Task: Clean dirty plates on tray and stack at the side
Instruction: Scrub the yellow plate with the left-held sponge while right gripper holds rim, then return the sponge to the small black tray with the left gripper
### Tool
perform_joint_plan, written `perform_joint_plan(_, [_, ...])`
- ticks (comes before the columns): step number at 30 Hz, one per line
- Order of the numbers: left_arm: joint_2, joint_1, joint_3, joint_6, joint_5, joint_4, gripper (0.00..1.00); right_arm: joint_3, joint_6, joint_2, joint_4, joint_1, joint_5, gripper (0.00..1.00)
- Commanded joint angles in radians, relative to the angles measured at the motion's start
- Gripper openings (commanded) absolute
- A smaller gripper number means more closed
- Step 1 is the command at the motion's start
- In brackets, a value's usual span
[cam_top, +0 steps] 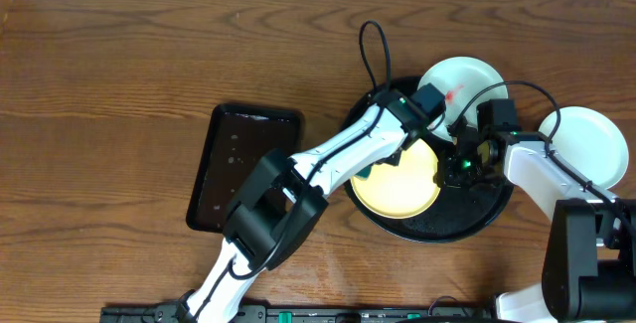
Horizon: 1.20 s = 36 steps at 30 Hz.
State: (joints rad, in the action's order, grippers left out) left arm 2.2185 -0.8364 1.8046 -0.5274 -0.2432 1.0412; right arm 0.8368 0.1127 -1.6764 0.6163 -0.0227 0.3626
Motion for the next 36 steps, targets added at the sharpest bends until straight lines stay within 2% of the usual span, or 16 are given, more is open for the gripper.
perform_joint_plan(1, [-0.045,0.034,0.049,-0.009,-0.002,0.023,0.08,-0.01,-0.017,-0.012,0.005,0.002,-0.073,0.01])
perform_joint_plan(8, [-0.229,0.054,0.049,-0.007,-0.004,0.147,0.08,-0.01,-0.017,-0.012,-0.007,0.002,-0.073,0.01])
perform_joint_plan(12, [-0.331,0.115,0.049,0.006,-0.045,0.262,0.08,-0.01,-0.017,-0.012,-0.055,0.002,-0.073,0.01])
perform_joint_plan(17, [-0.376,0.229,0.047,0.006,-0.079,0.323,0.08,0.008,-0.008,0.003,-0.058,0.001,-0.014,0.01])
perform_joint_plan(20, [-0.375,0.301,0.02,0.026,-0.054,0.325,0.08,0.011,0.032,0.065,-0.027,-0.013,-0.087,0.01])
perform_joint_plan(27, [-0.375,0.456,-0.135,0.149,0.164,0.242,0.08,0.011,0.116,0.323,0.047,-0.129,-0.398,0.01])
perform_joint_plan(32, [-0.377,0.526,-0.234,0.221,0.316,0.182,0.08,0.011,0.122,0.485,0.055,-0.23,-0.623,0.01])
perform_joint_plan(36, [-0.377,0.539,-0.27,0.228,0.33,0.172,0.08,0.011,0.117,0.572,0.055,-0.293,-0.733,0.01])
